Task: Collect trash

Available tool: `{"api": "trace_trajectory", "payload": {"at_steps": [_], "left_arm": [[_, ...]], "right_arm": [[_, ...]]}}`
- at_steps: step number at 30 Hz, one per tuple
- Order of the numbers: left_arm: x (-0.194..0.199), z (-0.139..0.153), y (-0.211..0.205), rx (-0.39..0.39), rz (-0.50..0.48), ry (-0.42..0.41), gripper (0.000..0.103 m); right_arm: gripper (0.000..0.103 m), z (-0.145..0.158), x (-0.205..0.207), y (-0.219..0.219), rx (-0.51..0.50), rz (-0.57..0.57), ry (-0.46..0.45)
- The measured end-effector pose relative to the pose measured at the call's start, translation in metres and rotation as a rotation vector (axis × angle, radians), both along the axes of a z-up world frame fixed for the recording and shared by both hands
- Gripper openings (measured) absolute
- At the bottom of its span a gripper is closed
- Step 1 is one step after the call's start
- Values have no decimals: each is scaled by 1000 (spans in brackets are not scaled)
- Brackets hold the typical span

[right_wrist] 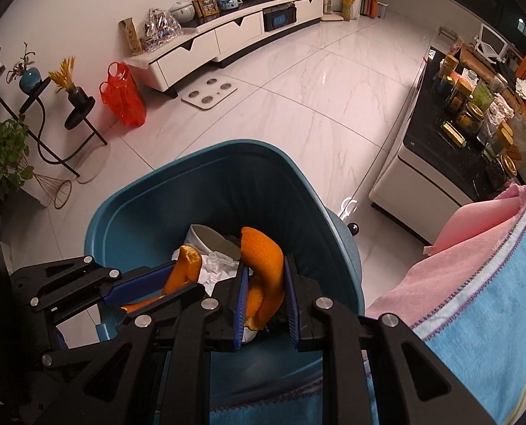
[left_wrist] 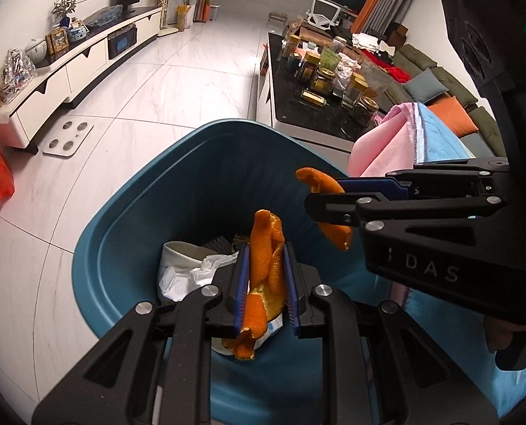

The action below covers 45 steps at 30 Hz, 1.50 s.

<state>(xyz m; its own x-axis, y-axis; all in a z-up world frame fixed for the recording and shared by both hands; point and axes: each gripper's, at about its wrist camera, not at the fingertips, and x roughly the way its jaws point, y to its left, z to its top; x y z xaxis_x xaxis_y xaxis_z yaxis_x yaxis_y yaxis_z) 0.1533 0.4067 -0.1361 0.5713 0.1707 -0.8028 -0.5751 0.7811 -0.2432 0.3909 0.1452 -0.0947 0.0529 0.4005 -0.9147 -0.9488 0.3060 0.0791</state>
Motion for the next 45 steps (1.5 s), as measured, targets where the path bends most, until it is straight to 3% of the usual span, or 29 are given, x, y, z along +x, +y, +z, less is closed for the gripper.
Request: {"api": "trace_trajectory", "payload": {"at_steps": [16, 20, 22, 37, 43, 45], "left_arm": [[20, -21, 4, 2, -22, 48, 20], [20, -19, 3, 14, -23, 49, 32], [19, -17, 3, 19, -22, 48, 37], [-8, 23, -9, 83, -4, -17, 44], [-15, 43, -20, 110, -3, -40, 53], [-20, 50, -23, 117, -4, -56, 62]], "right_arm": [[23, -13, 11, 10, -52, -8, 21], [26, -12, 12, 11, -50, -12, 15], [33, -11, 12, 10, -47, -16, 16], [37, 22, 13, -15, 50, -61, -2], [45, 43, 17, -33, 108, -85, -11], [49, 48, 18, -38, 124, -91, -13]]}}
